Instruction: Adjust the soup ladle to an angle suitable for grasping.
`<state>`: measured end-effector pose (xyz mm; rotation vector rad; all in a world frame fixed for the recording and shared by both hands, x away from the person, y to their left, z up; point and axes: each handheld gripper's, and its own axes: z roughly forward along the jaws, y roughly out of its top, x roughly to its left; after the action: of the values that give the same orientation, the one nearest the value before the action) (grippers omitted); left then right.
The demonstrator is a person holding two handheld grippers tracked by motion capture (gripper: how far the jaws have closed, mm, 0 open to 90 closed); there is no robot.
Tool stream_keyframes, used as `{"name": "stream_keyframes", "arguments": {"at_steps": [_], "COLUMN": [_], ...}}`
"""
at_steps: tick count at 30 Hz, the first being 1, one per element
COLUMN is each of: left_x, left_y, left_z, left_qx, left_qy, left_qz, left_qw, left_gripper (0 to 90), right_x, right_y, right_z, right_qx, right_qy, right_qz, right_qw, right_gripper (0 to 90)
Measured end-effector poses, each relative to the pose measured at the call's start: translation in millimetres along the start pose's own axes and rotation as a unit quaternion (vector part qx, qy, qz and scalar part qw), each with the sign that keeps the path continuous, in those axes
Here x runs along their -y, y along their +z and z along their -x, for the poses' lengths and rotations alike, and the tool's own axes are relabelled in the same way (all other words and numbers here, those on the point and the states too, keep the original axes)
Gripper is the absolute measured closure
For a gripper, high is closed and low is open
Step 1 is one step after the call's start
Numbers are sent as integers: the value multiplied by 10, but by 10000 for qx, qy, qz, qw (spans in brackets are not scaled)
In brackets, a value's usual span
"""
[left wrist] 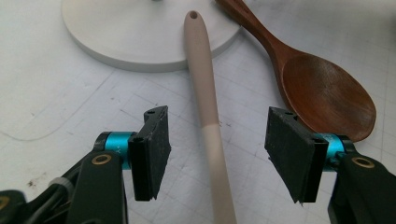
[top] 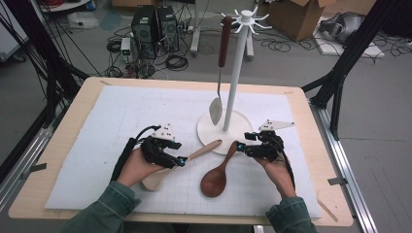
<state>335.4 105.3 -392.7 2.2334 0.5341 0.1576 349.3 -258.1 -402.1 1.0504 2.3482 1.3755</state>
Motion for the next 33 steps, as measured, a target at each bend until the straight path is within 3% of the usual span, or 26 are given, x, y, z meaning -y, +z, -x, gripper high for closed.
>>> {"name": "stream_keyframes", "arguments": {"at_steps": [20,28,33], "left_x": [2,14,17], "left_y": [246,329,365], "left_z": [-40,-42,-32], "left_qx": [80,95,41], "left_qy": [-40,-30,45], "left_qz": [-496,-778,-1016], "left_qw": [9987,9969,9948], "left_gripper": [418,467,553], "right_x": [95,103,102], "right_y": [-45,-61,-64], "right_z": [3,12,11], "right_qx": [36,56,47], "right_qy": [48,44,20], "right_qz": [72,95,125], "right_qw": [10000,9999,9999], "right_gripper": [382,382,382]}}
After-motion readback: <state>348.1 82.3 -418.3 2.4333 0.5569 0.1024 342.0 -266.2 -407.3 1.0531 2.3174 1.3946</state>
